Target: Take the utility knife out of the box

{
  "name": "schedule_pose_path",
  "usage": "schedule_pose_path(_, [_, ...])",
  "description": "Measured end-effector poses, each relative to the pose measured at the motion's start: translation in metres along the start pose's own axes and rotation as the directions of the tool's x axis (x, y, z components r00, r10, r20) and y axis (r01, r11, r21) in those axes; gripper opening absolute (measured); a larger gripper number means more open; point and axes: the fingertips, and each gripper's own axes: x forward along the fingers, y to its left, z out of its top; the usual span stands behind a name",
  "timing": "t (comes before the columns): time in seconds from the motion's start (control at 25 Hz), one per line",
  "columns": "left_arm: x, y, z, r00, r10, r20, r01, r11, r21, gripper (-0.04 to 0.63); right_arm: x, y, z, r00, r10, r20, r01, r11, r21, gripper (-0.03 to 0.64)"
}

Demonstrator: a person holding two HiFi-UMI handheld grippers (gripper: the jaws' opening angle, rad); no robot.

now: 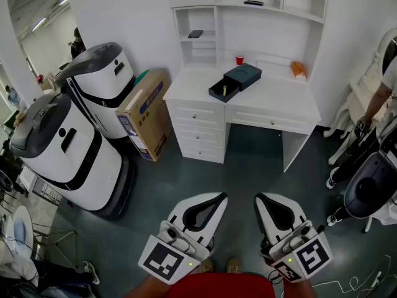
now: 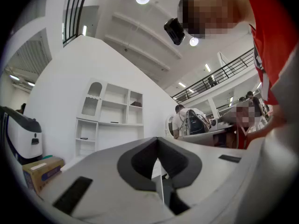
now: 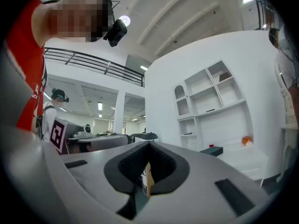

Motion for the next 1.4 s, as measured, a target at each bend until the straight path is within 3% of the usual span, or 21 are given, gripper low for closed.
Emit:
schedule_pose_path(0.68, [0.002, 0.001, 0.001, 1.000, 0.009, 0.002, -0.009, 1.000, -0.004, 0.023, 0.001, 0.001, 0.004, 1.000, 0.015, 0.001, -0.015, 1.000, -0.007, -0.006])
schedule_pose_path(1.0, [0.024, 0.002, -0.001, 0.999, 0.036, -0.003, -0.036, 0.999, -0.007, 0.023, -0.004, -0.022, 0.011, 1.000, 0.026, -0.008, -0.027, 0.997, -0.070, -0.005])
schedule_pose_path(1.28, [0.061, -0.001, 0.005, 0.995, 0.080, 0.059, -0.081, 0.997, 0.015, 0.023, -0.016, -0.056, 0.014, 0.999, 0.052, -0.011, -0.053, 0.994, -0.095, -0.005])
schedule_pose_path(1.4, [0.073, -0.003, -0.001, 0.995, 0.096, 0.028, -0.096, 0.995, 0.012, 0.023, -0.020, -0.069, 0.014, 0.998, 0.065, -0.011, -0.065, 0.993, -0.102, -0.005])
